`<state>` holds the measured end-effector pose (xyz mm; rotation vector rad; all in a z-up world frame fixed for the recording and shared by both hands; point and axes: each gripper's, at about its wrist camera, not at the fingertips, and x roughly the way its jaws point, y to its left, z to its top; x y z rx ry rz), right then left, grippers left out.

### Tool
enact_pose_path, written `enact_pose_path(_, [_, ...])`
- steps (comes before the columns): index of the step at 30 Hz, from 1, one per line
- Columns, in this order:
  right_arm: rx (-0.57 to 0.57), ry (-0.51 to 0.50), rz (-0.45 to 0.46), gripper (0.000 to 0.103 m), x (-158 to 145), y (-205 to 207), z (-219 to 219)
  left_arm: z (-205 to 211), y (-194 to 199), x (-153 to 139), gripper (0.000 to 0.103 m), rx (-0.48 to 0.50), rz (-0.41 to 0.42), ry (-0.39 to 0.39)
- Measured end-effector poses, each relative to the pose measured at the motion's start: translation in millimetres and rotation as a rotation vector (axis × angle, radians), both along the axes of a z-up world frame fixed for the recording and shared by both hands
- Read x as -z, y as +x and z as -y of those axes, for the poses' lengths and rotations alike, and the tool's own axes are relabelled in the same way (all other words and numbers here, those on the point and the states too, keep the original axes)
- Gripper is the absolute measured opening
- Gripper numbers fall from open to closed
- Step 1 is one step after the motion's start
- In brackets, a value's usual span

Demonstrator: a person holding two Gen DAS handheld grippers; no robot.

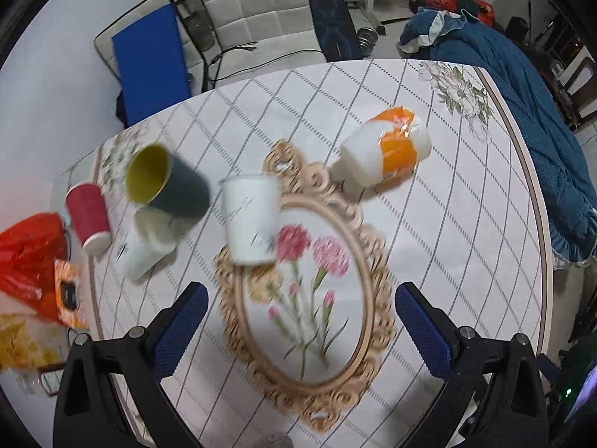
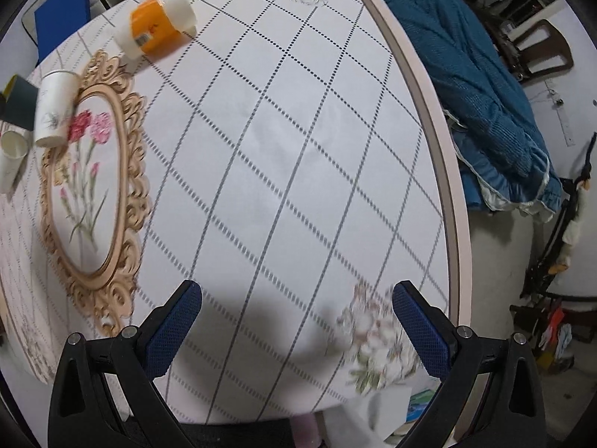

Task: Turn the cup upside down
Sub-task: 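Move the left gripper toward the white-and-orange cup lying on its side, then close the left gripper around the white-and-orange cup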

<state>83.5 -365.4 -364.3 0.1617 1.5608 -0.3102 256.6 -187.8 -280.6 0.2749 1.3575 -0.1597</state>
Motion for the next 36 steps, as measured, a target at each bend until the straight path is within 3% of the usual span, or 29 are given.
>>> enact_pose_path(9, [-0.022,0.009,-0.014,0.103,22,60,32,47,57,20,0.103,0.067,0.006,0.028])
enact_pose_path(18, [-0.028,0.027,-0.017,0.103,34,110,52,109,102,48,0.103,0.386,0.02,0.181])
enact_pose_path(29, [0.015,0.075,-0.033,0.103,55,123,79,149,96,95,0.103,0.714,-0.088,0.289])
enact_pose_path(36, [0.031,0.088,-0.034,0.103,59,121,87,155,99,118,0.103,0.736,-0.125,0.313])
